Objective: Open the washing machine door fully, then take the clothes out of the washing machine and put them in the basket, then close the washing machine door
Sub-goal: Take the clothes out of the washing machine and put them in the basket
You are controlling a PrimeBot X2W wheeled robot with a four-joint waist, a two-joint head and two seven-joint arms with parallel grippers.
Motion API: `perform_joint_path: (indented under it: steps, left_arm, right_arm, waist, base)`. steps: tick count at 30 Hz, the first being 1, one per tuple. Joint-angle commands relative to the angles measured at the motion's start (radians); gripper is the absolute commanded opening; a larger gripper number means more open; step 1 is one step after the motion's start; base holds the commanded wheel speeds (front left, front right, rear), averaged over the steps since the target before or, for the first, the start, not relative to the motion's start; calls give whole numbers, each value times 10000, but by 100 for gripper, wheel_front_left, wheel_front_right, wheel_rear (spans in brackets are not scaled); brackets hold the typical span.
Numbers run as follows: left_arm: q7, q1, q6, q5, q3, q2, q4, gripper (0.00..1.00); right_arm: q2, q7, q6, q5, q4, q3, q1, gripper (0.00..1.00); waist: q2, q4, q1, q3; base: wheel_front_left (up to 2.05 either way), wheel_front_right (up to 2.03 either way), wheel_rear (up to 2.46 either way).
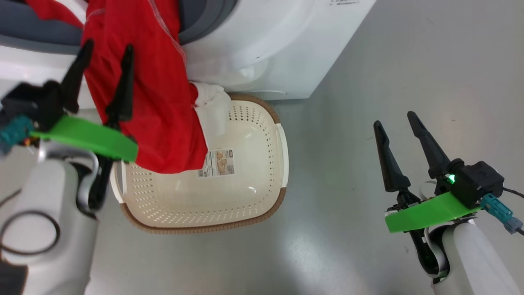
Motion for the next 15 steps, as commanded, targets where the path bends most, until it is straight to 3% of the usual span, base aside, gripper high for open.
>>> perform_joint_path:
  steps: [1,15]
  left_arm:
    - [30,-258,-56,-79,237,466,-69,100]
    - [1498,-3350,-56,-354,-1035,1013,3146,100]
  right_arm:
    - [47,-63,63,-74,-229,215,-28,100]
    - [78,-63,63,-67,-254,221,-236,100]
  waist:
    - [0,-36,0,51]
    - [0,-155,0,361]
  base:
    - [0,0,0]
    - [0,0,0]
